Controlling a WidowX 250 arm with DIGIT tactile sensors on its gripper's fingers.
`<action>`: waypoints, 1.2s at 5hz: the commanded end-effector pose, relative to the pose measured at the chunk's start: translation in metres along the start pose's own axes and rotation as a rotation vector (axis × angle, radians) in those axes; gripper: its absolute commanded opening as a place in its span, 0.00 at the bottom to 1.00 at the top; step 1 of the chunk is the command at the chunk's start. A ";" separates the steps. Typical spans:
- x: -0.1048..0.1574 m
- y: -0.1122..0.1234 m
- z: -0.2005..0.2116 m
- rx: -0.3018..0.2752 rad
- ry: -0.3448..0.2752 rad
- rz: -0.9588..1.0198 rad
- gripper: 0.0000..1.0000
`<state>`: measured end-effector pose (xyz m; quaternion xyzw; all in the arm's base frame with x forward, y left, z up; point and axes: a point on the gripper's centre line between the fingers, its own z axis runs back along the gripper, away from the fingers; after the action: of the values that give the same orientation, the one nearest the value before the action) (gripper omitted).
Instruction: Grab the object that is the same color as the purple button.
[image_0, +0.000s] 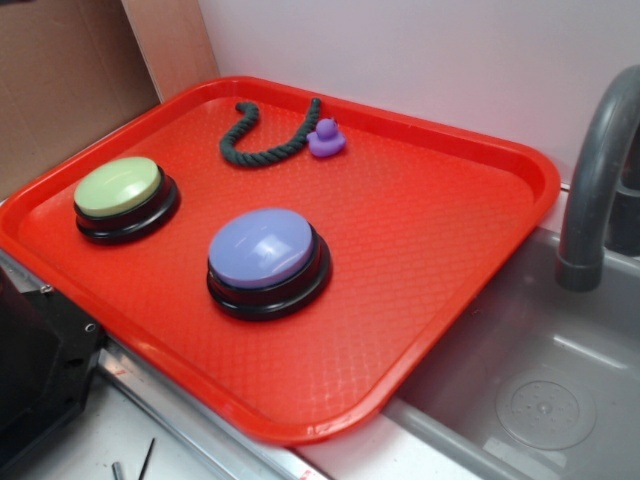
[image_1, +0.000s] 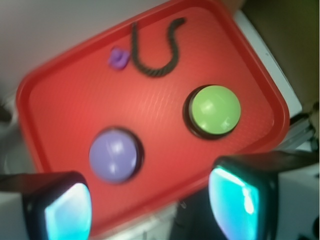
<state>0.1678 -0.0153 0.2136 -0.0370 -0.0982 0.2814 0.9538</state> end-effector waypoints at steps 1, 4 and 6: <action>0.049 -0.011 -0.042 -0.052 -0.139 0.343 1.00; 0.114 -0.035 -0.126 0.046 -0.234 0.529 1.00; 0.142 -0.046 -0.179 0.142 -0.235 0.513 1.00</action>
<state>0.3303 0.0155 0.0443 0.0699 -0.1374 0.5223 0.8387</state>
